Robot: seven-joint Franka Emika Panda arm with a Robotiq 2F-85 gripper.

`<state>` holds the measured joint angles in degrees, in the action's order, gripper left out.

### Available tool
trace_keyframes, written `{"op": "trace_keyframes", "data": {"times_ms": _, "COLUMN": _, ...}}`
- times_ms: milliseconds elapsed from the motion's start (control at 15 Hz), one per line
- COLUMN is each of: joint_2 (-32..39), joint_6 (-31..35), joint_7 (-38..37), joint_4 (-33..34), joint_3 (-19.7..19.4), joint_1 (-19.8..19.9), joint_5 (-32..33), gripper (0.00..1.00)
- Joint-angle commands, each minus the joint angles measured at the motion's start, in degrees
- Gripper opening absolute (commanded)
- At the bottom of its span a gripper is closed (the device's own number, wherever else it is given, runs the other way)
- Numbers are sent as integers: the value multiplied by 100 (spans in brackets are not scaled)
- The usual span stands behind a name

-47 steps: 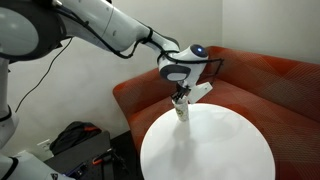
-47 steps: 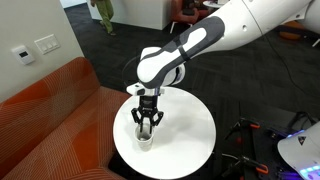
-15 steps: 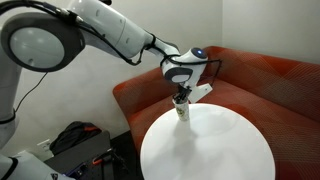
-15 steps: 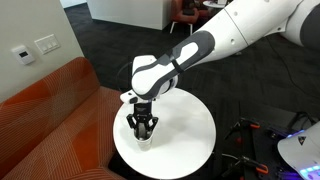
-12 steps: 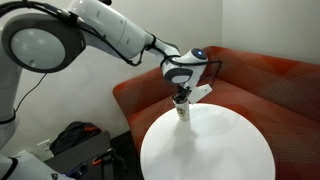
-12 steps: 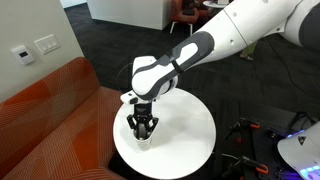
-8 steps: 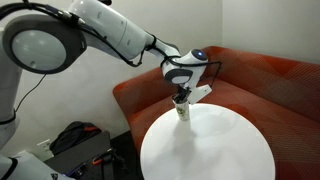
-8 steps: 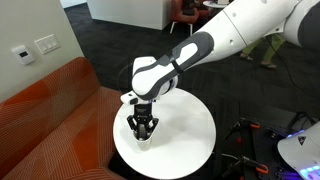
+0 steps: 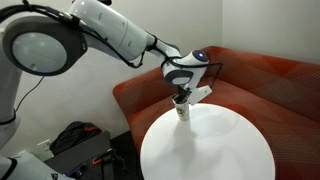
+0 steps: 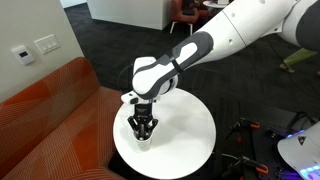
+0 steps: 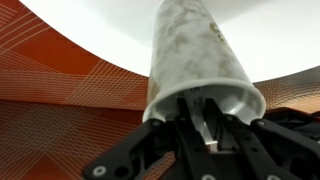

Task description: Put the marker in the cup on the table

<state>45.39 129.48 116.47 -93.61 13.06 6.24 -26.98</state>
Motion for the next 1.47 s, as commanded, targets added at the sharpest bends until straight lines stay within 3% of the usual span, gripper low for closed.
{"op": "trace_keyframes", "data": {"times_ms": 0, "joint_2": -135, "joint_6": 33, "joint_7": -61, "joint_4": -91, "joint_3": 166, "joint_1": 159, "joint_5": -53, "gripper": 6}}
{"op": "trace_keyframes", "data": {"times_ms": 533, "joint_2": -687, "joint_6": 143, "joint_7": 8, "joint_4": -498, "joint_3": 405, "joint_1": 401, "joint_5": -499, "gripper": 6}}
{"op": "trace_keyframes", "data": {"times_ms": 1400, "joint_2": -2532, "joint_6": 143, "joint_7": 137, "joint_4": -1950, "joint_3": 177, "joint_1": 237, "joint_5": -1504, "gripper": 6}}
